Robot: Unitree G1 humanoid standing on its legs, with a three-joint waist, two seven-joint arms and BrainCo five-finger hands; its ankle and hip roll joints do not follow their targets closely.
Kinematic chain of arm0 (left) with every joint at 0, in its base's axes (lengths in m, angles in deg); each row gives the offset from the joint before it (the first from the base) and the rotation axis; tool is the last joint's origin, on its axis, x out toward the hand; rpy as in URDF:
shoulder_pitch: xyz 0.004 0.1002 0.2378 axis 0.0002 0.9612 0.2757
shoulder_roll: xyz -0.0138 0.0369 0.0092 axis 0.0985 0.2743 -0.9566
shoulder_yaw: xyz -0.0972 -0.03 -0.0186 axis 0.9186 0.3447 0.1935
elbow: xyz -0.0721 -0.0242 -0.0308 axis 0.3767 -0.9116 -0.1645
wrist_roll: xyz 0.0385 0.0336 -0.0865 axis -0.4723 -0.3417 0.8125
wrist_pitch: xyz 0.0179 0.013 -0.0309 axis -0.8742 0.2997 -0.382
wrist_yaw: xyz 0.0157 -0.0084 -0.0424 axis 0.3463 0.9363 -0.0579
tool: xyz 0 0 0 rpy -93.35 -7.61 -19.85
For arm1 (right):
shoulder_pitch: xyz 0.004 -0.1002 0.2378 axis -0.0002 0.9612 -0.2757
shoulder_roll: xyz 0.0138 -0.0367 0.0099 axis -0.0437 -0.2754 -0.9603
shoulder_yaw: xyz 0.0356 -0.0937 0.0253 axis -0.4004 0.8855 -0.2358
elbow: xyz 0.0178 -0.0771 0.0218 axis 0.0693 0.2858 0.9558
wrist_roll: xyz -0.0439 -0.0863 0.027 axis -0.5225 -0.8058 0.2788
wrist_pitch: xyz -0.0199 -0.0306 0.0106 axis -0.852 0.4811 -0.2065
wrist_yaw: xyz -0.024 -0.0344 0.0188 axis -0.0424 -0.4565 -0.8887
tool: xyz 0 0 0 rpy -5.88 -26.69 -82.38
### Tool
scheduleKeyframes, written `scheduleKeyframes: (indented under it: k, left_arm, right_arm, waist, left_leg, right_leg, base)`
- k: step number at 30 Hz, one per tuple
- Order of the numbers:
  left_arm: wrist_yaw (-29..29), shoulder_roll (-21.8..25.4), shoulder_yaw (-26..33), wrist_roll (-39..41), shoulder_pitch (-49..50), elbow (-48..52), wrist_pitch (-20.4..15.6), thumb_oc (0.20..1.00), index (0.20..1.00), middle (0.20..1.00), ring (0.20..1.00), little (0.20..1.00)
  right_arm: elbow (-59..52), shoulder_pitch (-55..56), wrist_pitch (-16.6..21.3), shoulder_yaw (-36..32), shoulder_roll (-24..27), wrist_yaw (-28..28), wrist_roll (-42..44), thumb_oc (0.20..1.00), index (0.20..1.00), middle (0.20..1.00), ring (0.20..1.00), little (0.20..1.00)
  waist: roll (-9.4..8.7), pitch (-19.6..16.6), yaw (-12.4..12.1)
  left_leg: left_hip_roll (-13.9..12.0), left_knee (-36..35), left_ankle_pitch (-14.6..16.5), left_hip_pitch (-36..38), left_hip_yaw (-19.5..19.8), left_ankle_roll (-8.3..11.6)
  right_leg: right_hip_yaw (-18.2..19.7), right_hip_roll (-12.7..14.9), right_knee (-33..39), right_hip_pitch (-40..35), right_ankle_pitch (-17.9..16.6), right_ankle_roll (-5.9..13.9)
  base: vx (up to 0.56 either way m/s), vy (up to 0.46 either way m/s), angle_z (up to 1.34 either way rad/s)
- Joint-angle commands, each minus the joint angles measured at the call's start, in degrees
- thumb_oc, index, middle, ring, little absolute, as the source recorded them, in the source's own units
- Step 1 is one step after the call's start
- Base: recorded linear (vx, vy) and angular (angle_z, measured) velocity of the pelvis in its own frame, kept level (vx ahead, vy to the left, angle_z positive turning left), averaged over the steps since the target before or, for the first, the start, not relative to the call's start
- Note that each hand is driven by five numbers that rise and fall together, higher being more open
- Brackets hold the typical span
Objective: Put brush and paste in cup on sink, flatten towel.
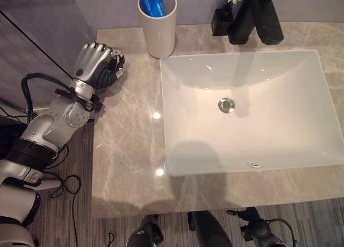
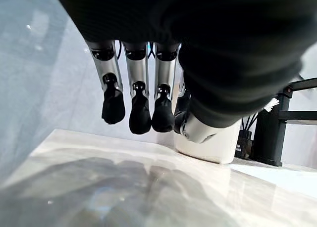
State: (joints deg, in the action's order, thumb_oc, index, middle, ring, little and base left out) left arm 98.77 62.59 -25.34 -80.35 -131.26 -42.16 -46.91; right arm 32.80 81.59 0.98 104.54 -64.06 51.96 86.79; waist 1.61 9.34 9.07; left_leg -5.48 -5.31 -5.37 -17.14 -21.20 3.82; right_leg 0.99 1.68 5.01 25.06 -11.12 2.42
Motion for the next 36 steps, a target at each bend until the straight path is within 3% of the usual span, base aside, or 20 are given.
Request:
scheduleKeyframes:
  k: [1, 14, 26, 36]
  left_arm:
    - [1.0, 1.7, 1.3, -0.6, -5.4, -2.8, -1.2, 0.200, 0.200, 0.200, 0.200, 0.200]
    - [-0.3, 4.6, -4.0, -2.2, -6.2, -1.0, -3.5, 0.200, 0.200, 0.200, 0.200, 0.200]
    - [-0.1, 2.8, -8.6, -3.7, -12.2, -4.9, -2.6, 0.200, 0.200, 0.200, 0.200, 0.200]
    - [1.3, -1.0, -13.5, -4.0, -21.5, -14.1, -0.5, 0.200, 0.200, 0.200, 0.200, 0.200]
  right_arm:
    - [-0.6, 1.6, 0.3, -0.1, 1.9, 1.1, -1.6, 1.000, 1.000, 1.000, 1.000, 1.000]
    - [-2.8, 2.3, 0.9, -1.3, 2.6, 2.0, -1.8, 1.000, 1.000, 1.000, 1.000, 1.000]
    - [-2.7, 2.6, 1.1, -1.2, 2.5, 2.3, -1.4, 1.000, 1.000, 1.000, 1.000, 1.000]
    - [-2.2, 2.2, 0.8, -0.4, 2.7, 2.3, -0.7, 1.000, 1.000, 1.000, 1.000, 1.000]
  waist:
    - [-0.20, 0.2, 0.8]
    - [0.96, 0.3, 1.6]
    - [1.46, 0.0, 2.7]
    - [1.50, -0.1, 3.8]
  left_leg:
    - [-1.0, 0.4, 0.5, 5.1, 3.1, 3.47]
    - [-0.6, 1.1, 0.7, 5.1, 2.6, 3.59]
    - [-0.6, 0.7, 0.8, 5.3, 2.4, 3.64]
    - [-0.8, 0.7, 0.8, 5.6, 1.7, 3.67]
  right_leg:
    - [-1.7, 1.8, 0.0, -2.5, -0.1, 5.47]
    - [-0.6, 1.9, 0.0, -2.3, 0.1, 5.44]
    - [-0.6, 1.9, 0.0, -1.9, 0.1, 5.40]
    - [0.2, 1.4, 0.0, -1.6, -0.1, 5.34]
  base:
    - [0.00, 0.000, 0.00]
    - [0.02, 0.002, -0.04]
    - [0.00, 0.001, 0.00]
    - [0.00, -0.002, -0.01]
